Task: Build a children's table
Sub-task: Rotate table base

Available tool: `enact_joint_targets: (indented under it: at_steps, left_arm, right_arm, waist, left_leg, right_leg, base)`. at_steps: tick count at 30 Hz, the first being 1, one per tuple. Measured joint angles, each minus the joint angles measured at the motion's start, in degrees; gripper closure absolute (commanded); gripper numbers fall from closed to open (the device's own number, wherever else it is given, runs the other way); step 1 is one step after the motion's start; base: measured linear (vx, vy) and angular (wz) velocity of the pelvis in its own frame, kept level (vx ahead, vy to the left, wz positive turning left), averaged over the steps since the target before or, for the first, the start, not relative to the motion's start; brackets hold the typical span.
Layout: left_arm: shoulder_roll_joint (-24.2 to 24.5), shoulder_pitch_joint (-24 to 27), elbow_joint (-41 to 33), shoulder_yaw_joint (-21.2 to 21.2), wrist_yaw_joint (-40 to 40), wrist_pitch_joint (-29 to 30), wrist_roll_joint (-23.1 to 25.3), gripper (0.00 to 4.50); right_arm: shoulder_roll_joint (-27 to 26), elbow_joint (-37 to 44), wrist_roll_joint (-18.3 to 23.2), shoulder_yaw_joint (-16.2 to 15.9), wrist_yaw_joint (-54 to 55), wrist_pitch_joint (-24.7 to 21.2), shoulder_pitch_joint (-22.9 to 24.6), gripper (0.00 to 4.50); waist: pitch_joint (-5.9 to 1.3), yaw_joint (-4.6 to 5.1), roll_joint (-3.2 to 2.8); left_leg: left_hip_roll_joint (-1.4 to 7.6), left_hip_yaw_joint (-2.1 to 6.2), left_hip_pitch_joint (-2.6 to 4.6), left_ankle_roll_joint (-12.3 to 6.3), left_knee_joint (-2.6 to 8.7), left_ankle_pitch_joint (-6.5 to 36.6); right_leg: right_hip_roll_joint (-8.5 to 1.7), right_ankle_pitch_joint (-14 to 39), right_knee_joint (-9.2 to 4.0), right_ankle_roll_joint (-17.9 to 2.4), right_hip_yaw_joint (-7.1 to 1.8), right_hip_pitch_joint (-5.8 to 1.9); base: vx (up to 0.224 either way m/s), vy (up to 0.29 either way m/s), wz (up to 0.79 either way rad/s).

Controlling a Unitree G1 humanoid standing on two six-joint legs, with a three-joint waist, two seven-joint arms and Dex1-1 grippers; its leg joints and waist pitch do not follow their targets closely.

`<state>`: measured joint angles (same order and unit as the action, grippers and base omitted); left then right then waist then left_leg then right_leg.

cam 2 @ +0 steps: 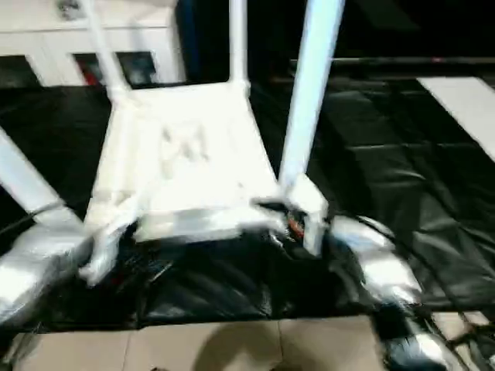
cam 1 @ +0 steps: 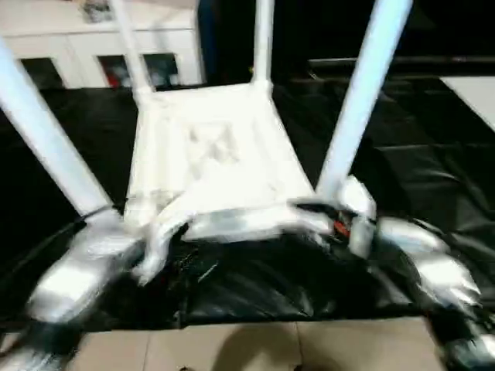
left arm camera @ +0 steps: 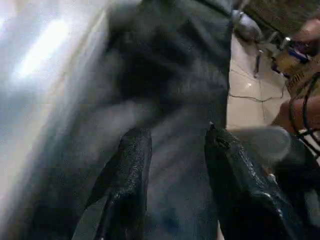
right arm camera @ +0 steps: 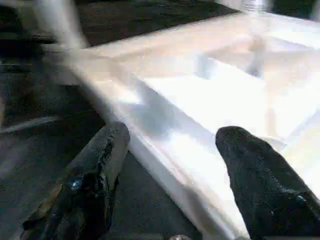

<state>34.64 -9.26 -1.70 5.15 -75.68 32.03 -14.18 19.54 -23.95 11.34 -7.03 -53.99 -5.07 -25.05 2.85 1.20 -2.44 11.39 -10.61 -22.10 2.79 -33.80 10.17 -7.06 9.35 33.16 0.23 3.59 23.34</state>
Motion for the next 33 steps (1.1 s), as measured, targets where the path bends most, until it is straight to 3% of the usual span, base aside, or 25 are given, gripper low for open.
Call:
enact_joint_targets:
  at_steps: [5, 6, 10, 11, 12, 14, 16, 20, 21, 25, 27, 31, 33]
  left_arm:
    - [6.14, 6.52, -4.19, -3.51, -1.62, 2.64, -0.23, 2.05]
    - [7.56, 7.96, -5.12, -3.76, -1.85, 2.79, -0.27, 1.8]
    - [11.32, 11.91, -6.39, -5.5, -2.5, 2.81, -0.75, 1.64]
    - [11.74, 12.6, -6.2, -6.78, -2.47, 2.25, -0.92, 1.38]
    - [11.81, 12.71, -5.48, -9.06, -2.19, 1.05, -1.29, 1.42]
    - [11.7, 11.66, -3.91, -12.64, -1.24, -1.61, -2.04, 1.38]
    - [10.51, 8.33, -1.74, -16.65, 0.04, -4.17, -3.61, 1.03]
    - [8.0, 3.62, 0.4, -20.11, 2.13, -6.67, -6.82, 0.9]
    - [7.43, 2.21, 1.35, -20.22, 2.63, -7.12, -7.74, 0.56]
    - [5.02, -2.19, 3.29, -19.71, 4.09, -7.95, -8.77, 0.51]
    - [2.44, -5.98, 5.91, -17.8, 5.0, -9.06, -8.56, 0.1]
    - [-2.09, -8.9, 7.23, -15.01, 5.57, -9.8, -8.73, 0.06]
    - [-4.56, -10.49, 7.62, -14.46, 5.61, -9.39, -9.76, 0.06]
  right_arm:
    - [-1.19, -8.25, -3.18, 1.46, 9.16, 2.33, -5.08, 1.26]
    - [-1.63, -10.24, -3.77, 1.48, 10.81, 3.2, -6.4, 1.26]
    - [-2.44, -15.71, -5.58, 1.71, 16.19, 4.81, -9.58, 1.26]
    - [-2.73, -17.35, -5.78, 1.88, 17.41, 5.38, -10.41, 1.26]
    - [-2.94, -18.69, -6.01, 2.46, 18.82, 5.57, -11.2, 1.26]
    - [-3.02, -19.11, -5.92, 3.51, 19.06, 5.61, -11.24, 1.26]
    - [-2.85, -16.05, -5.14, 4.19, 17.38, 5.43, -8.9, 1.26]
    - [-1.83, -10.06, -4.11, 4.14, 14.67, 3.17, -2.99, 1.26]
    - [-1.39, -8.58, -3.82, 4.11, 14.02, 2.25, -1.0, 1.26]
    - [0.36, -5.4, -3.61, 3.9, 13.91, 1.3, 2.27, 1.26]
    - [1.61, -1.54, -3.47, 3.8, 13.52, 0.69, 5.02, 1.26]
    - [1.37, 0.24, -4.42, 2.14, 13.84, -2.03, 7.09, 1.26]
    - [1.35, -0.02, -6.86, 1.86, 15.68, -3.32, 7.19, 1.26]
  waist:
    - [0.04, -0.56, 0.08]
    - [0.03, -0.5, 0.08]
    - [0.03, -0.21, 0.1]
    - [0.03, -0.18, 0.13]
    - [0.03, -0.23, 0.14]
    - [0.01, -0.41, 0.34]
    - [-0.16, -0.98, 0.68]
    - [-0.33, -1.57, 0.95]
    - [-0.33, -1.71, 0.95]
    - [-0.3, -1.74, 0.9]
    - [-0.31, -1.99, 0.85]
    - [-0.28, -1.39, 0.64]
    - [-0.23, -1.27, 0.48]
  left_leg:
    - [-0.01, -0.3, 0.04, 0.0, 0.01, 0.0]
    - [0.0, -0.42, 0.08, 0.01, 0.01, 0.0]
    - [-0.02, -0.55, 0.09, 0.0, 0.02, 0.01]
    - [-0.01, -0.57, 0.1, 0.0, 0.01, 0.0]
    - [0.0, -0.59, 0.06, 0.0, -0.01, 0.0]
    - [0.05, -0.66, 0.08, 0.0, -0.05, 0.0]
    - [0.2, -0.68, 0.1, 0.01, -0.08, -0.01]
    - [0.33, -0.78, 0.15, 0.02, -0.08, 0.0]
    - [0.36, -0.8, 0.15, 0.02, -0.09, -0.01]
    - [0.4, -0.84, 0.25, 0.14, -0.15, -0.08]
    - [0.43, -0.82, 0.38, 0.16, -0.15, -0.09]
    - [0.45, -0.72, 0.55, 0.2, -0.15, -0.12]
    - [0.46, -0.71, 0.59, 0.33, -0.15, -0.2]
  right_leg:
    - [0.02, 0.01, 0.02, 0.01, -0.32, -0.02]
    - [0.03, 0.0, 0.02, 0.0, -0.42, 0.0]
    - [0.17, -0.01, 0.02, -0.02, -0.78, 0.04]
    - [0.29, -0.01, 0.03, -0.02, -1.0, 0.06]
    - [0.42, -0.01, 0.04, -0.03, -1.15, 0.09]
    - [0.61, -0.01, 0.07, -0.02, -1.38, 0.05]
    - [0.71, -0.02, 0.07, -0.03, -1.37, 0.02]
    - [0.77, -0.04, 0.07, -0.06, -1.37, 0.02]
    - [0.79, -0.04, 0.08, -0.06, -1.35, 0.02]
    - [0.81, -0.05, 0.32, -0.07, -1.37, 0.04]
    - [0.82, -0.04, 0.36, -0.05, -1.35, -0.04]
    - [0.83, -0.04, 0.42, -0.05, -1.39, -0.07]
    - [0.83, -0.06, 0.43, -0.07, -1.38, -0.07]
  base:
    - [0.0, 0.0, 0.0]
    - [0.0, 0.0, 0.0]
    - [0.0, 0.0, 0.0]
    - [0.0, 0.0, 0.0]
    - [0.0, 0.0, 0.0]
    - [0.0, 0.0, 0.0]
    - [0.0, 0.0, 0.0]
    - [0.0, 0.0, 0.0]
    - [0.0, 0.0, 0.0]
    - [0.0, 0.0, 0.0]
    - [0.0, 0.0, 0.0]
    - [0.0, 0.0, 0.0]
    - [0.0, 0.0, 0.0]
